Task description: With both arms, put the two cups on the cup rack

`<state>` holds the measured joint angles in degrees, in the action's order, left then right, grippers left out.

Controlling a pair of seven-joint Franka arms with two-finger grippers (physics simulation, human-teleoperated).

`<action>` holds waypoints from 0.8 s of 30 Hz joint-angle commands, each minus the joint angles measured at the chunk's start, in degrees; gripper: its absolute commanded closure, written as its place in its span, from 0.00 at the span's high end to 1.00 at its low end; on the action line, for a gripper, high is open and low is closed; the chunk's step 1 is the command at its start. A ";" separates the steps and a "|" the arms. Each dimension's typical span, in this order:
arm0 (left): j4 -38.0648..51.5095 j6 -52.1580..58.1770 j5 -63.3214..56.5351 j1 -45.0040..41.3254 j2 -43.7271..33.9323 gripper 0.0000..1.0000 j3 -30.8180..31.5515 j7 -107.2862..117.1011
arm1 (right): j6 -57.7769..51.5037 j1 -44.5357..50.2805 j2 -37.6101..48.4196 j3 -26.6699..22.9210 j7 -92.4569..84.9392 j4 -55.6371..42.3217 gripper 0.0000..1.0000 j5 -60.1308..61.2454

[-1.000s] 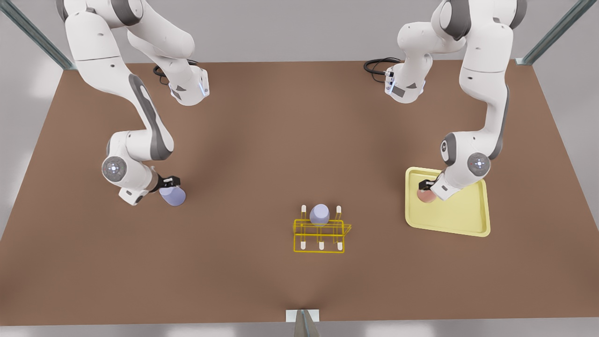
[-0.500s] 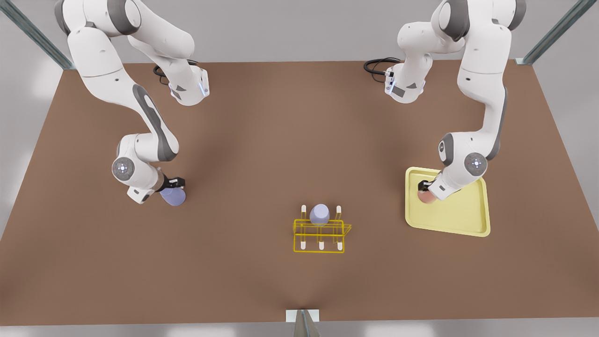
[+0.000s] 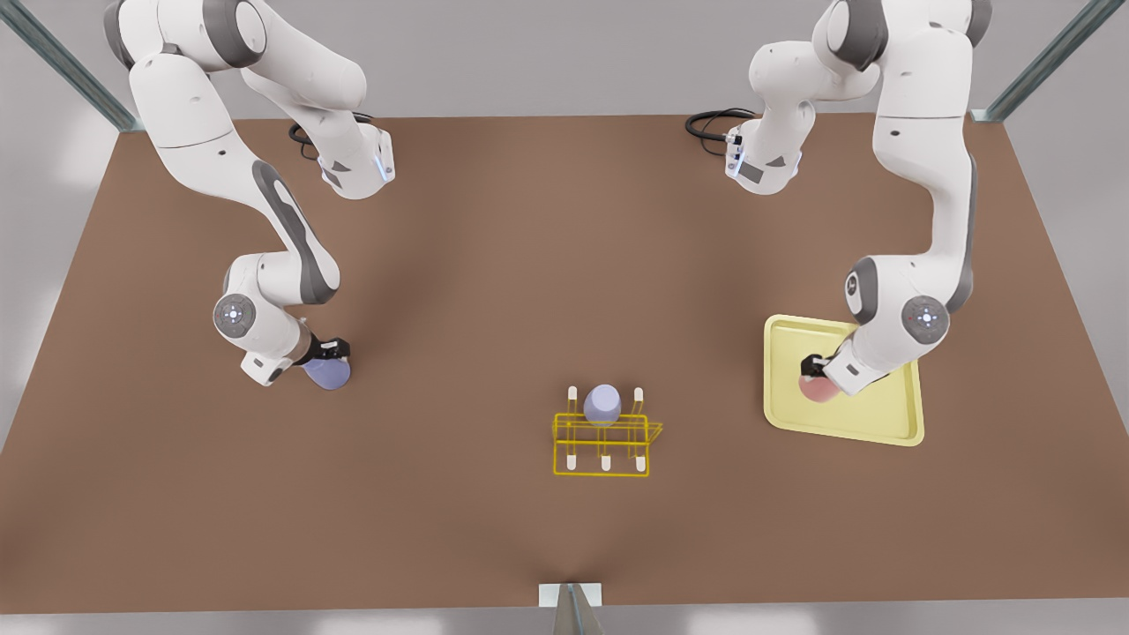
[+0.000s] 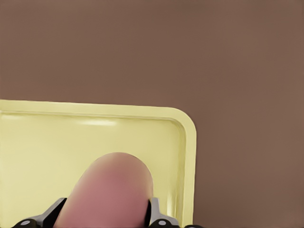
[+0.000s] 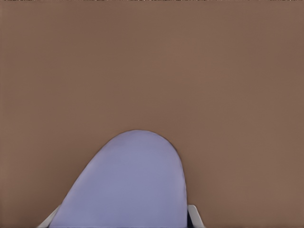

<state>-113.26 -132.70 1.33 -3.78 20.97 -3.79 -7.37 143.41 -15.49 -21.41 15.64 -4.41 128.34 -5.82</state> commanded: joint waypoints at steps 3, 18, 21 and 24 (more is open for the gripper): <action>11.74 12.20 0.25 -0.88 5.05 0.83 2.64 7.63 | -0.06 -0.16 0.05 0.01 -1.04 -0.54 0.82 -0.16; 50.67 23.54 5.26 -7.91 23.06 0.82 10.99 43.58 | -2.70 0.63 -0.04 7.12 -3.50 -11.44 0.82 0.28; 54.63 22.31 5.35 -9.49 25.88 0.83 10.91 48.59 | -2.70 2.13 -1.97 9.50 -3.24 -14.95 0.82 0.37; 55.07 17.21 7.46 -10.63 26.67 0.83 10.99 51.14 | -2.70 4.76 -3.99 10.90 -2.88 -18.65 0.82 0.37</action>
<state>-58.48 -112.60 7.36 -14.19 47.54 7.16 19.24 141.06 -11.21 -24.97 26.22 -6.93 110.59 -5.32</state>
